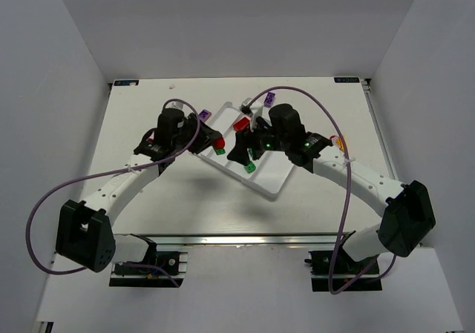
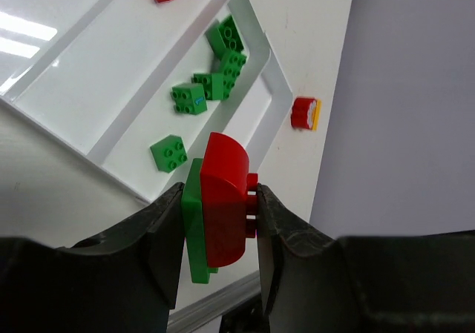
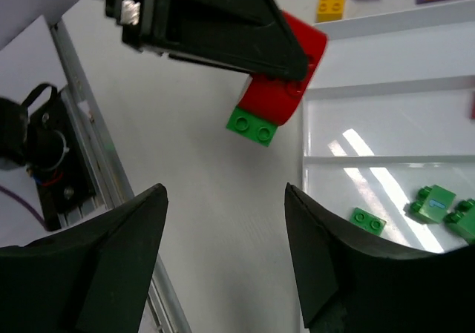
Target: Sort the legos into containers by color
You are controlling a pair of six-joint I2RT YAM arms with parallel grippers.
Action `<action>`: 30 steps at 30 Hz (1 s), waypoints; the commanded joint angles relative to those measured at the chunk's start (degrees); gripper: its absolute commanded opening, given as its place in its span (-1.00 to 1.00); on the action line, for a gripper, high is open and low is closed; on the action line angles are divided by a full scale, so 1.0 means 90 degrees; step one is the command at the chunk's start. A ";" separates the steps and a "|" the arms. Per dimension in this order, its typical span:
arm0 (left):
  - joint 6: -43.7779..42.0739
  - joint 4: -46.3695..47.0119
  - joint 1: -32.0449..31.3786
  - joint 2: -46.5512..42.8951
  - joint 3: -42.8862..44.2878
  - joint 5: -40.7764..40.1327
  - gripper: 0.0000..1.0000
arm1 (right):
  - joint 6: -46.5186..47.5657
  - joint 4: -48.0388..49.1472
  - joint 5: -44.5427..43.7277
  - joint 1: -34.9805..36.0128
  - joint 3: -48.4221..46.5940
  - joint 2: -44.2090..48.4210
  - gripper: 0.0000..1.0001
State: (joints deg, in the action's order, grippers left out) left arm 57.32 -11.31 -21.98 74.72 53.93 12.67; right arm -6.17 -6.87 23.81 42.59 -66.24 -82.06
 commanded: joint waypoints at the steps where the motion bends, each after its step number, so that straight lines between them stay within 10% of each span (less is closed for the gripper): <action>1: 0.0584 -0.0753 -0.0301 -0.0031 0.0657 -0.1162 -1.00 | -0.0719 0.0209 -0.1015 -0.0074 -0.0481 -0.0022 0.41; 30: 0.0965 -0.0452 -0.0986 -0.0128 0.0365 -0.1417 -1.00 | -0.1853 0.0880 -0.0937 -0.0054 -0.0404 -0.0647 0.42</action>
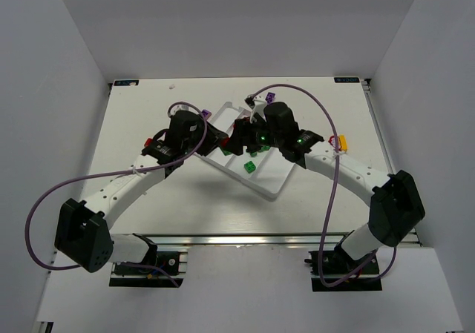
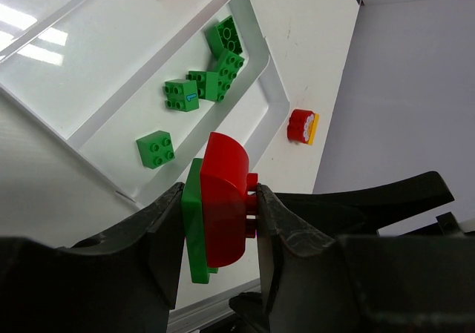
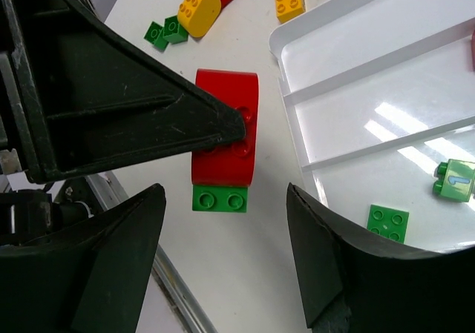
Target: Sort the legos into containers by color
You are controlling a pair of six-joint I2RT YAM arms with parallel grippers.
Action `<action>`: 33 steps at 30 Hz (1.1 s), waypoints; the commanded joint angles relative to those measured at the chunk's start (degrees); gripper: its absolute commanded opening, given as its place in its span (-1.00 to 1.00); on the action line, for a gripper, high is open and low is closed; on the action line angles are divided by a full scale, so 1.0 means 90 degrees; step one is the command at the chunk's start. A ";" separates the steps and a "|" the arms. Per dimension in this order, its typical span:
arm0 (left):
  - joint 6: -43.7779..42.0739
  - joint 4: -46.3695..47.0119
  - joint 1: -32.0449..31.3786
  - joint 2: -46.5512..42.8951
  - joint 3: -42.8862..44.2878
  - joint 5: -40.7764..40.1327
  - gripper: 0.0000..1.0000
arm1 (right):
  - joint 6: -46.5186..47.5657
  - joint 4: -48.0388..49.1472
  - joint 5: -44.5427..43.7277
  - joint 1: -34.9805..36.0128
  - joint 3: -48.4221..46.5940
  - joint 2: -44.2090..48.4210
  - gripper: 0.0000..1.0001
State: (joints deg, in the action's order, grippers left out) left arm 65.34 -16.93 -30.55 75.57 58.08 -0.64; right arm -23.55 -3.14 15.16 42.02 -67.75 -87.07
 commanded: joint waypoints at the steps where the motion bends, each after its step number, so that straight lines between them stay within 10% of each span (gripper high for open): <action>1: 0.0074 0.0191 -0.0034 -0.0223 -0.0106 0.0062 -1.00 | 0.0097 0.0485 0.0112 0.0009 -0.0246 -0.0130 0.42; 22: 0.0162 0.0435 -0.0044 -0.0447 -0.0331 0.0316 -1.00 | 0.0117 0.0846 0.0318 0.0009 -0.0383 -0.0394 0.18; 33: 0.0376 0.0786 -0.0034 -0.0555 -0.0448 0.0462 -1.00 | 0.0107 0.0983 0.0484 -0.0040 -0.0334 -0.0365 -0.38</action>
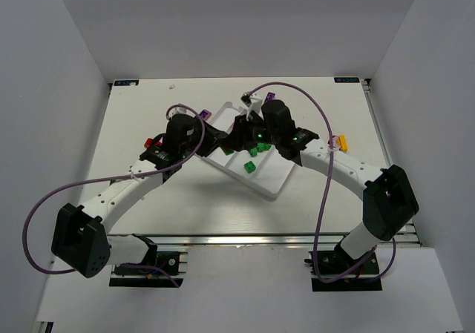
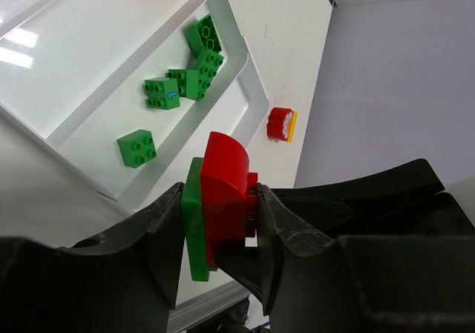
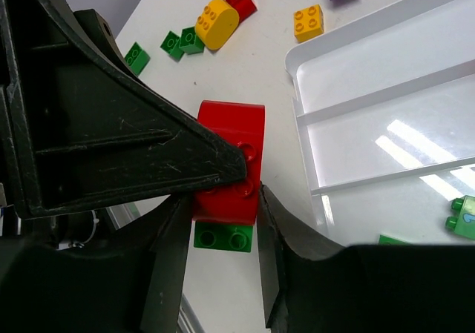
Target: Sort the legos into containers by color
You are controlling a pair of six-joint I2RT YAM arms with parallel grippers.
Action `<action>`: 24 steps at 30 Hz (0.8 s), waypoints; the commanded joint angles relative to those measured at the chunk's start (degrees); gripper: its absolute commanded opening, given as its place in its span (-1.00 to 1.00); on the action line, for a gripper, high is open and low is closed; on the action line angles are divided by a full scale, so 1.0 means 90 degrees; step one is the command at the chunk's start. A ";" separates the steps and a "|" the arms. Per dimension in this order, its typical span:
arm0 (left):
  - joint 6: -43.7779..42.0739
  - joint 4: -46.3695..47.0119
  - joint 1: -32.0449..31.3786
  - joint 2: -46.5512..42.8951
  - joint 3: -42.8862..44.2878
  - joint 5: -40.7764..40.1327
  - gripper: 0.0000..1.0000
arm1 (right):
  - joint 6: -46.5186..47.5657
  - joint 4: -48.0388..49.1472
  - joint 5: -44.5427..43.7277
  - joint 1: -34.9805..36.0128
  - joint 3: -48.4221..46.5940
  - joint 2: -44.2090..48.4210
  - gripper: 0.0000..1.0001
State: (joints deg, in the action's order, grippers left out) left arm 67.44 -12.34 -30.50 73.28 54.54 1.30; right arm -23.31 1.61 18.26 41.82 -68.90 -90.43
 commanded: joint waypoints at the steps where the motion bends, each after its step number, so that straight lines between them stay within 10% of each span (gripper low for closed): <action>1: 0.0182 0.0316 -0.0039 -0.0329 -0.0093 0.0275 -1.00 | 0.0080 0.0456 0.0236 -0.0057 -0.0196 -0.0001 -0.47; 6: 0.0300 0.0336 -0.0039 -0.0485 -0.0113 0.0159 -0.74 | 0.0080 0.0515 0.0577 -0.0242 -0.0215 -0.0010 -1.00; 11: 0.0222 0.0267 -0.0039 -0.0671 -0.0035 -0.0057 0.26 | 0.0051 0.0564 0.0851 -0.0457 -0.0244 0.0019 -1.00; 24: -0.0510 0.0676 -0.0019 -0.1305 -0.0073 -0.0769 0.47 | -0.0407 0.0730 0.1252 -0.0857 -0.0293 0.0146 -1.00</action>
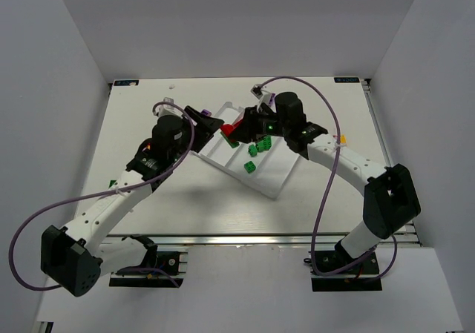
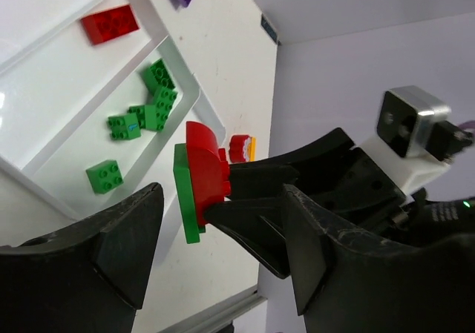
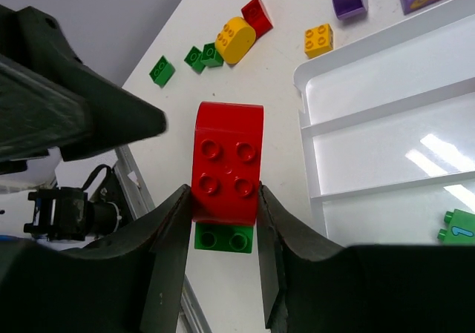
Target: Sort the legos into containers by color
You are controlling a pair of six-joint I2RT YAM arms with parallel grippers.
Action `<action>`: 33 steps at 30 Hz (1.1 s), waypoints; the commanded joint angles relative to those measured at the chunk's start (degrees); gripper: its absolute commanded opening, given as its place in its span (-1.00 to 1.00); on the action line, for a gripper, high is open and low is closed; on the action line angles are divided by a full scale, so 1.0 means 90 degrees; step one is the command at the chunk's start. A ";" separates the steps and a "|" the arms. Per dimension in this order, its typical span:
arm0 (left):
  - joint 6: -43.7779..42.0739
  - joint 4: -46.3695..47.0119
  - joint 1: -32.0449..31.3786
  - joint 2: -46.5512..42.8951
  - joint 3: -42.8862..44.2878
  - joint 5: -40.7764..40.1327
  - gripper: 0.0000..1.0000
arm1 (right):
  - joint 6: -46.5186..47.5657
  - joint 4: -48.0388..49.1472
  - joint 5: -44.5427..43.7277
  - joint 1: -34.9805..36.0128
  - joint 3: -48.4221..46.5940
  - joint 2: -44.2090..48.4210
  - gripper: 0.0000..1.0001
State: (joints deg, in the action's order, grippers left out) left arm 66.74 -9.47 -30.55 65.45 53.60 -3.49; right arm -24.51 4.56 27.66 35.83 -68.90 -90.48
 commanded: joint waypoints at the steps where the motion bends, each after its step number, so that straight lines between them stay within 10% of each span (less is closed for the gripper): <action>1: -0.0501 0.0437 -0.0014 -0.0523 -0.0028 -0.0276 0.47 | -0.0381 0.0412 0.0247 -0.0357 -0.0342 0.0151 -1.00; 33: -0.0824 0.2313 -0.0063 0.0862 -0.0214 0.2009 0.36 | -0.0626 0.0265 -0.0378 -0.0583 -0.0664 0.0209 -1.00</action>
State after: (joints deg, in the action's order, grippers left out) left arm 59.33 10.02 -30.61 72.84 49.56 13.32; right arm -30.24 4.38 24.49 30.13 -75.05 -90.45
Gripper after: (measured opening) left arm 0.680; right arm 0.419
